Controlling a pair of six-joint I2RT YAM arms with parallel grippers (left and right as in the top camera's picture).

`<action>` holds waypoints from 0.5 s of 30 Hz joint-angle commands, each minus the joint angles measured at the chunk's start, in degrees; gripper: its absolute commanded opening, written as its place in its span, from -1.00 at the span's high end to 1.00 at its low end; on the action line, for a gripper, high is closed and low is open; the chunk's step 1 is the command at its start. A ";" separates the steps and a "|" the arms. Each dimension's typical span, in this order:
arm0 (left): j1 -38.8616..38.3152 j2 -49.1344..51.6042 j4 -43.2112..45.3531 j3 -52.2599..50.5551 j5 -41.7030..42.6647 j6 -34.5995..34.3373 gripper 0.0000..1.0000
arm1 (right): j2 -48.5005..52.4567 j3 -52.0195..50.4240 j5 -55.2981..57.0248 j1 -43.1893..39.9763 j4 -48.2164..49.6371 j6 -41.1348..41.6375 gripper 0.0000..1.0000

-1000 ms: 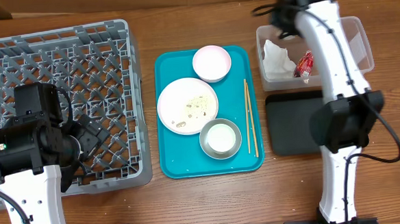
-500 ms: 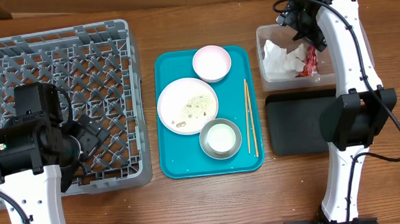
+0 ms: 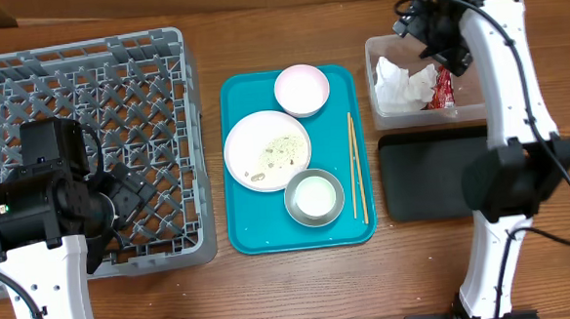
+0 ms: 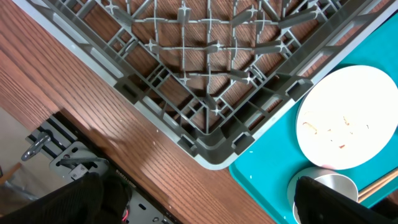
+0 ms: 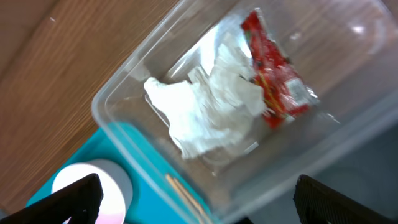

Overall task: Sort waste into correct bins and load items into the dishwasher
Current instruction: 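Carry the tissue to the clear bin and drop it in, then raise the right arm away to the right side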

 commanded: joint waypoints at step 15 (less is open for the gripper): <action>0.35 -0.44 0.02 -0.24 0.39 -0.57 -1.00 | -7.69 0.09 2.82 -14.43 -5.53 0.20 -1.00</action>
